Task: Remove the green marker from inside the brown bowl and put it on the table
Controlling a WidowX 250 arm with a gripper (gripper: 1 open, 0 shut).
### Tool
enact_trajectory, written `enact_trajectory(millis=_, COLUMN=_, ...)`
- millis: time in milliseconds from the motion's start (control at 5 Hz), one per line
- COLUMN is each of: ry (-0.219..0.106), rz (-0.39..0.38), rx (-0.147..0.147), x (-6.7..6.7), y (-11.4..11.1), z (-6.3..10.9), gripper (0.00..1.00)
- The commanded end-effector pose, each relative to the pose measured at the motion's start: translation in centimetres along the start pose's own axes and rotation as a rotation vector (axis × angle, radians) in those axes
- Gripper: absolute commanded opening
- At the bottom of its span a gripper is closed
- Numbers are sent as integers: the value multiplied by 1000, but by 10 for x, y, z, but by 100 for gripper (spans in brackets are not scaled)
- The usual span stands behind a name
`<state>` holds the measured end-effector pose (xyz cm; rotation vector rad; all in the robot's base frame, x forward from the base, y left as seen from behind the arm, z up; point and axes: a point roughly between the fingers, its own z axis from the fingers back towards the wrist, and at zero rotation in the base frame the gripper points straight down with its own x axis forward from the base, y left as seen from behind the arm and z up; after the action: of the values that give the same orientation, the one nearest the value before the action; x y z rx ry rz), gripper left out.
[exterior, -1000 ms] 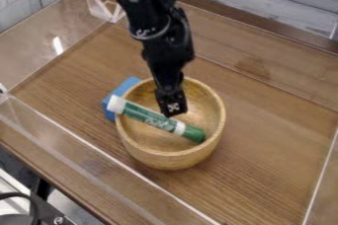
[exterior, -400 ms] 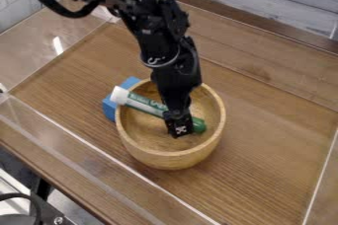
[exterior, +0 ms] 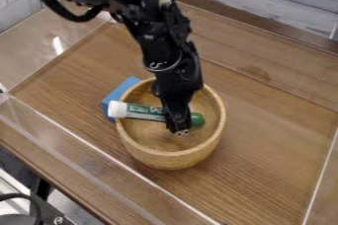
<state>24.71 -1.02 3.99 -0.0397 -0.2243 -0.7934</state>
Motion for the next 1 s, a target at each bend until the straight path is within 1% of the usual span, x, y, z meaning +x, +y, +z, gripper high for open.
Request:
enact_trajectory(millis=0, ry=-20, rz=-13, rx=32, x=8, y=7, z=14, gripper=0)
enact_trajectory(millis=400, ry=-6, rz=-6, rx=35, x=9, y=9, z=27, gripper=0)
enact_trajectory(millis=600, ry=4, rz=5, rx=42, x=11, y=12, z=39, gripper=0)
enact_trajectory(millis=800, ry=14, rz=33, rx=73, x=14, y=23, z=57, gripper=0)
